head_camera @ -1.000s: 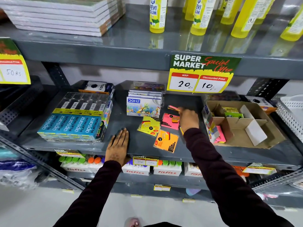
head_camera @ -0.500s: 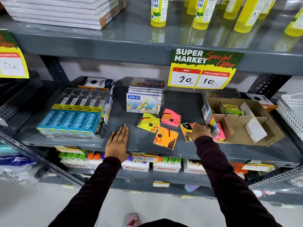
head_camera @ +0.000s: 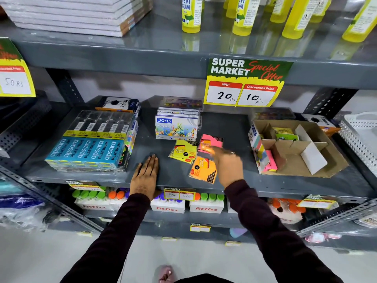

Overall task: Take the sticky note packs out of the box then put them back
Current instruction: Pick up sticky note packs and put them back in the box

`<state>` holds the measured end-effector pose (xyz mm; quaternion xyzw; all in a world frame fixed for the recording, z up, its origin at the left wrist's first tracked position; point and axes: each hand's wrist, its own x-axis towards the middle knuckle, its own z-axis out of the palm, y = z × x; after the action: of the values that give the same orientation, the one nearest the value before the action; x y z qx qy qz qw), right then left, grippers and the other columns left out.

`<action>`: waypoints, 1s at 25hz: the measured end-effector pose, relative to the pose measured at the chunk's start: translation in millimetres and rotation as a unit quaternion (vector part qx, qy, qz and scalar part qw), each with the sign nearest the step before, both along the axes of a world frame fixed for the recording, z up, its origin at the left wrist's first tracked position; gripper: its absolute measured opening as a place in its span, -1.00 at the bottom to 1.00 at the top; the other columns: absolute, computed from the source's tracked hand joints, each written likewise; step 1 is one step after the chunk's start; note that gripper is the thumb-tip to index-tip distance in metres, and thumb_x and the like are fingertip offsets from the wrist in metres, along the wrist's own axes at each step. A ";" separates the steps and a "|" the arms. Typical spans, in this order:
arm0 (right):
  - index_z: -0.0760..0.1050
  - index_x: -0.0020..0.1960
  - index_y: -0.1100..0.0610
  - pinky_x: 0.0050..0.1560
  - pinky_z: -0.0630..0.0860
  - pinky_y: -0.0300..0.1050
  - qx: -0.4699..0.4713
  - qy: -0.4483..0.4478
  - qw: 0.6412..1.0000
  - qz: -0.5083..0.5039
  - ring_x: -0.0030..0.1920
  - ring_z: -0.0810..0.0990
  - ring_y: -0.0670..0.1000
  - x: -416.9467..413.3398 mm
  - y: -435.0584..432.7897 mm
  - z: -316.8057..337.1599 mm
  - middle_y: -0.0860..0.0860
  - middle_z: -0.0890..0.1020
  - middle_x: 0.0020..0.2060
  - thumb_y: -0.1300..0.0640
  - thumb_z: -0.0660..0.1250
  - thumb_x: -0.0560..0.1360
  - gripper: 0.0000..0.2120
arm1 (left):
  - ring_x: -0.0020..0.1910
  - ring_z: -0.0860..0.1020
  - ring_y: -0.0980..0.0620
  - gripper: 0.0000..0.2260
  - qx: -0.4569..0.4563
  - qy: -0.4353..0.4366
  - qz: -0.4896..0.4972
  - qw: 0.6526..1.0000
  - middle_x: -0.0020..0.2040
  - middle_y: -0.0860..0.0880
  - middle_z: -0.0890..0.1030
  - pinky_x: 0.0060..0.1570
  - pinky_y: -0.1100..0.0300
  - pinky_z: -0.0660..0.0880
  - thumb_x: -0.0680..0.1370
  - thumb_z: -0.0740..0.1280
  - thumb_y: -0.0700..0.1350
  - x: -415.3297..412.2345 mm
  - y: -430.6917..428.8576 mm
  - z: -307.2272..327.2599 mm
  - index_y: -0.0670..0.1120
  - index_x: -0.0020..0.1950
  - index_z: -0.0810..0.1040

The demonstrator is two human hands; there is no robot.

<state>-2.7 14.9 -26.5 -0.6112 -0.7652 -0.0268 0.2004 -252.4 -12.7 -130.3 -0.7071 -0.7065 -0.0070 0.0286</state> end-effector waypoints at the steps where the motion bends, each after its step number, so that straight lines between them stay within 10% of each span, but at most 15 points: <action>1: 0.62 0.13 0.09 -0.40 0.63 -0.08 0.014 -0.024 0.999 0.033 -0.33 0.72 0.13 -6.5 -9.1 -8.5 0.12 0.75 -0.19 0.34 0.48 0.39 -0.65 | 0.56 -0.06 -0.03 -0.16 -0.001 -0.001 0.002 1.000 0.58 -0.08 -0.11 0.52 0.04 -0.07 0.47 0.32 0.02 0.1 0.5 -0.2 -0.16 0.52 -0.18; 6: 0.44 0.37 0.13 0.29 0.50 0.00 -0.125 -0.047 0.984 0.120 0.43 0.40 0.06 -8.0 -24.4 -61.0 0.03 0.46 0.41 0.17 0.23 0.61 -0.67 | 0.56 -0.13 -0.03 0.02 -0.028 0.002 0.005 1.000 0.57 -0.07 -0.18 0.52 0.04 -0.14 0.38 0.42 0.15 -0.7 0.2 0.8 -0.15 0.51 -0.24; 14: 0.21 0.46 0.21 0.42 0.31 0.03 -0.252 -0.043 0.965 0.056 0.42 0.30 0.17 4.7 13.1 -40.7 0.13 0.34 0.43 -0.21 0.42 0.39 -0.17 | 0.56 -0.10 -0.03 -0.05 -0.023 -0.017 0.005 1.000 0.59 -0.08 -0.08 0.52 0.03 -0.11 0.38 0.41 0.02 -0.9 -0.3 0.2 -0.14 0.52 -0.18; 25: 0.39 0.25 0.21 0.16 0.52 0.03 -0.211 -0.072 0.975 -0.022 0.20 0.47 0.17 -1.6 3.2 -39.4 0.14 0.49 0.18 -0.30 0.46 0.20 -0.18 | 0.56 -0.12 -0.01 -0.09 -0.022 -0.003 0.003 1.000 0.59 -0.09 -0.11 0.52 0.04 -0.12 0.44 0.36 0.06 -1.0 -0.2 0.7 -0.15 0.52 -0.21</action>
<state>-4.3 18.2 -66.0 -0.6530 -0.7522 0.0870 0.0106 -253.4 -12.9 -129.6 -0.7058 -0.7083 0.0067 0.0106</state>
